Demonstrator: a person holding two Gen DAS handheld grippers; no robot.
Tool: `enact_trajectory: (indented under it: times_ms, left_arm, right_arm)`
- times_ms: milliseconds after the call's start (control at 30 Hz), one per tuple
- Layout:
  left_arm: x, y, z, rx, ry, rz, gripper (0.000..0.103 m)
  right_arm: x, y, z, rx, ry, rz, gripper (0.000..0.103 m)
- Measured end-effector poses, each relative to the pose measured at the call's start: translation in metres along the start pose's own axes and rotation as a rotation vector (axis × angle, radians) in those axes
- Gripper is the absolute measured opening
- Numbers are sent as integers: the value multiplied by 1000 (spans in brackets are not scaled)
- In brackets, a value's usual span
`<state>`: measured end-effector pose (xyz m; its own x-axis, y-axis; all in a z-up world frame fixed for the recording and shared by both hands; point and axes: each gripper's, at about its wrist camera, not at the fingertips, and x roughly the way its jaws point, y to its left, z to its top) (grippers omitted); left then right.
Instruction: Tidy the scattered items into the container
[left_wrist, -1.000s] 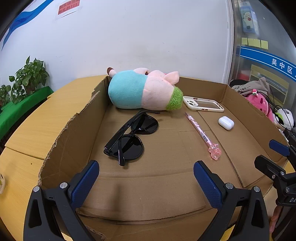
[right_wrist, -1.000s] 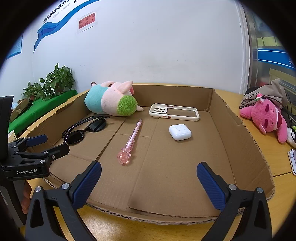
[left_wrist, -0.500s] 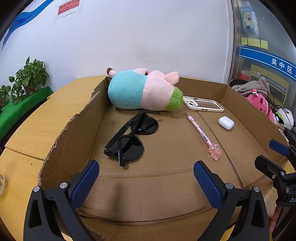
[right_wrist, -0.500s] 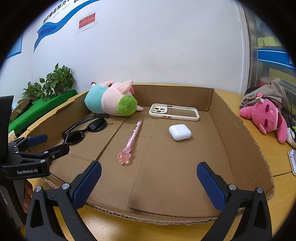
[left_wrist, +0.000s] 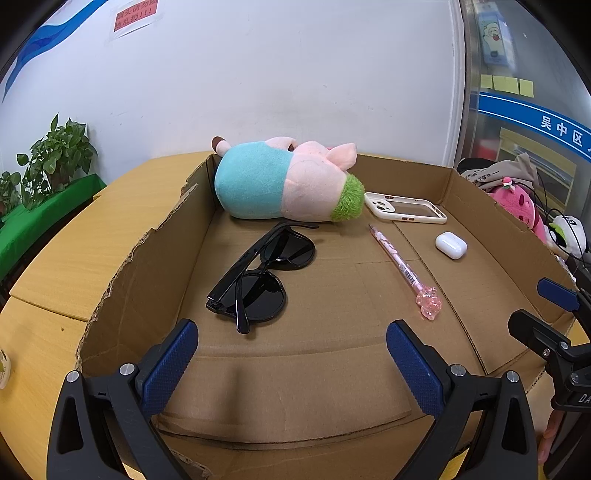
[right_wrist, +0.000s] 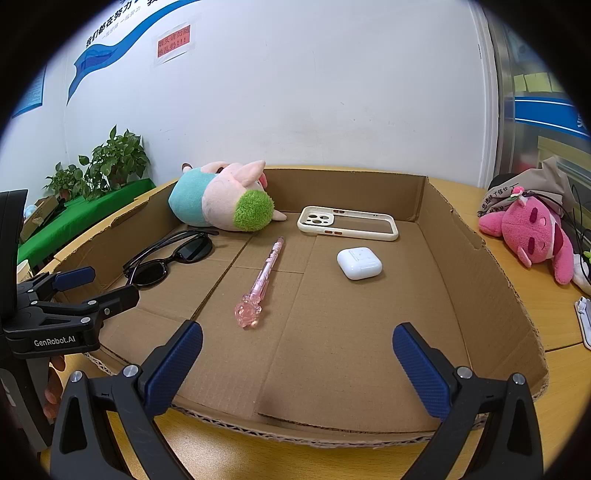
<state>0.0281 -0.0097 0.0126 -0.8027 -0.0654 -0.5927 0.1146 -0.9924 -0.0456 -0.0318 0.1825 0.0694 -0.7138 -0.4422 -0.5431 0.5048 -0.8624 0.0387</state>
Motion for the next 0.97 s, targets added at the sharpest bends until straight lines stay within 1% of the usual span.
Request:
enact_trajectory:
  times_ms: [733,867,967]
  left_arm:
    - [0,1,1,-1,-3,6,103]
    - [-5,-1,0,-8,-27,59,103]
    - [-3,1,1,-13,-15,43,103]
  right_arm:
    - [0,0,0,0,0,0,102]
    - [0,0,0,0,0,0,102]
    - [0,0,0,-1,0,-1,102]
